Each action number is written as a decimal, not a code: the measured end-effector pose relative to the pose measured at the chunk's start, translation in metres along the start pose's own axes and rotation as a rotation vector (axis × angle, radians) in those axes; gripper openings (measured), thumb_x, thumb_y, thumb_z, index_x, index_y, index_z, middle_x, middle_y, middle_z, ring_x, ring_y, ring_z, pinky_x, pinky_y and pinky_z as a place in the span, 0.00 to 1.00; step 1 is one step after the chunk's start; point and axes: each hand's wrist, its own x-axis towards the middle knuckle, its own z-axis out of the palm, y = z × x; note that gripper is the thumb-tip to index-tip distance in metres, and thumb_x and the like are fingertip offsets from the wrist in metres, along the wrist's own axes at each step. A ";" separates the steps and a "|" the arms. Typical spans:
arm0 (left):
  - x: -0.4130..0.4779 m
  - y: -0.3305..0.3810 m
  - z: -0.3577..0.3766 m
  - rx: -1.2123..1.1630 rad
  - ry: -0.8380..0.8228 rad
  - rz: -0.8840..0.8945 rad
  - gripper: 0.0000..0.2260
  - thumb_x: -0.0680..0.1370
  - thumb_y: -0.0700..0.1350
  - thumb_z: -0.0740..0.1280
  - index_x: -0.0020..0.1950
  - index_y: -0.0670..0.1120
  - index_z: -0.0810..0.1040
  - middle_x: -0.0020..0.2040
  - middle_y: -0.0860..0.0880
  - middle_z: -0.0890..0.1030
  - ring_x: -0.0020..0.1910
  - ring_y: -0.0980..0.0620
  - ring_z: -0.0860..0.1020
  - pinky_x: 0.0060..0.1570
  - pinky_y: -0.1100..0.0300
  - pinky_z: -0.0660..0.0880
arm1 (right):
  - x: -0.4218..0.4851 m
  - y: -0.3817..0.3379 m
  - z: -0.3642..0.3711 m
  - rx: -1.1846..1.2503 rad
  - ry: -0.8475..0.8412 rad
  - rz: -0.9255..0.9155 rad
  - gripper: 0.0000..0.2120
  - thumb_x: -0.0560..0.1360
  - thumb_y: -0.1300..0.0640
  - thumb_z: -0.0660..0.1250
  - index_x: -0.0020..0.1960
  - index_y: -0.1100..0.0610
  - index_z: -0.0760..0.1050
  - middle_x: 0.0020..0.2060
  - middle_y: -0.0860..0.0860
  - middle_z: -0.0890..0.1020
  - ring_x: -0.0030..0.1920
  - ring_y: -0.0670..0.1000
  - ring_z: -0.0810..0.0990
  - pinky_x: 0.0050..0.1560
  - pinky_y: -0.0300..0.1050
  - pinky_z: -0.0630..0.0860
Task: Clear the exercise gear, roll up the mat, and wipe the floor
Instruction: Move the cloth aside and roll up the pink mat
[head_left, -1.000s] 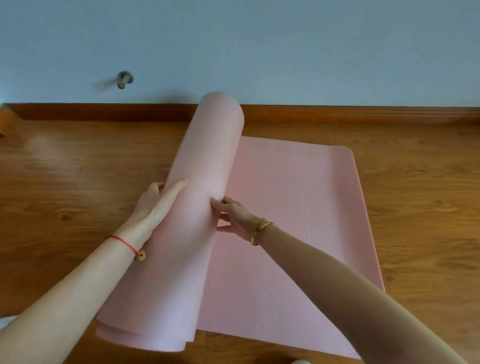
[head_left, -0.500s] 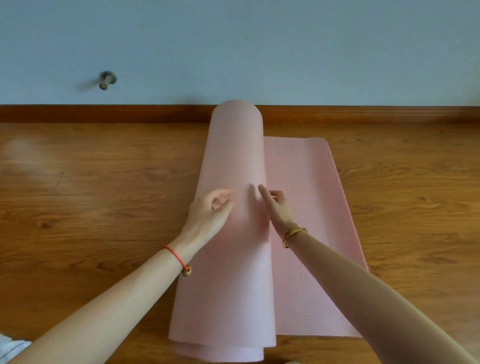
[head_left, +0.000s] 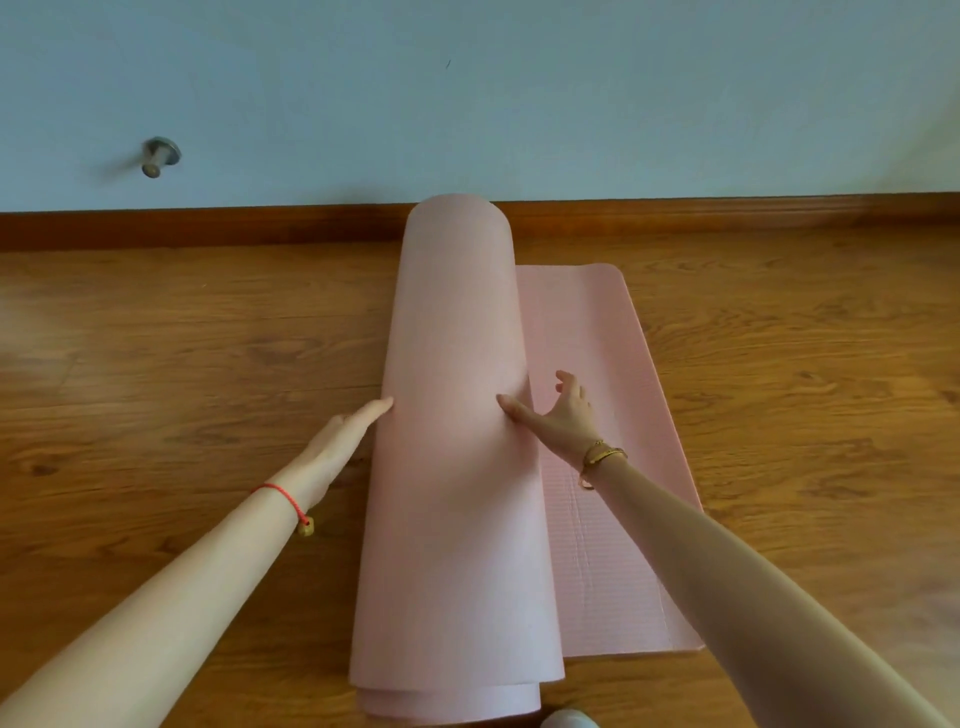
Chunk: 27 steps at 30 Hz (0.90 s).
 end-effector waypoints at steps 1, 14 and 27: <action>-0.003 0.000 0.002 -0.008 -0.051 -0.002 0.35 0.73 0.71 0.63 0.77 0.57 0.67 0.78 0.52 0.65 0.78 0.46 0.62 0.75 0.43 0.58 | 0.002 0.003 -0.004 0.005 -0.007 0.002 0.51 0.64 0.34 0.75 0.76 0.58 0.58 0.71 0.55 0.67 0.71 0.57 0.66 0.72 0.57 0.65; -0.007 0.013 0.023 -0.128 -0.123 0.053 0.40 0.63 0.73 0.72 0.69 0.52 0.77 0.59 0.52 0.84 0.59 0.51 0.82 0.66 0.50 0.74 | -0.003 -0.009 -0.009 0.291 -0.223 -0.025 0.25 0.77 0.53 0.69 0.71 0.55 0.67 0.55 0.57 0.79 0.50 0.53 0.80 0.55 0.57 0.81; -0.044 0.039 0.004 0.336 0.275 0.229 0.47 0.63 0.77 0.56 0.73 0.48 0.70 0.66 0.38 0.72 0.65 0.35 0.72 0.67 0.43 0.70 | -0.004 -0.042 0.054 -0.150 -0.145 -0.161 0.14 0.73 0.63 0.65 0.56 0.58 0.84 0.48 0.55 0.86 0.48 0.57 0.84 0.52 0.49 0.80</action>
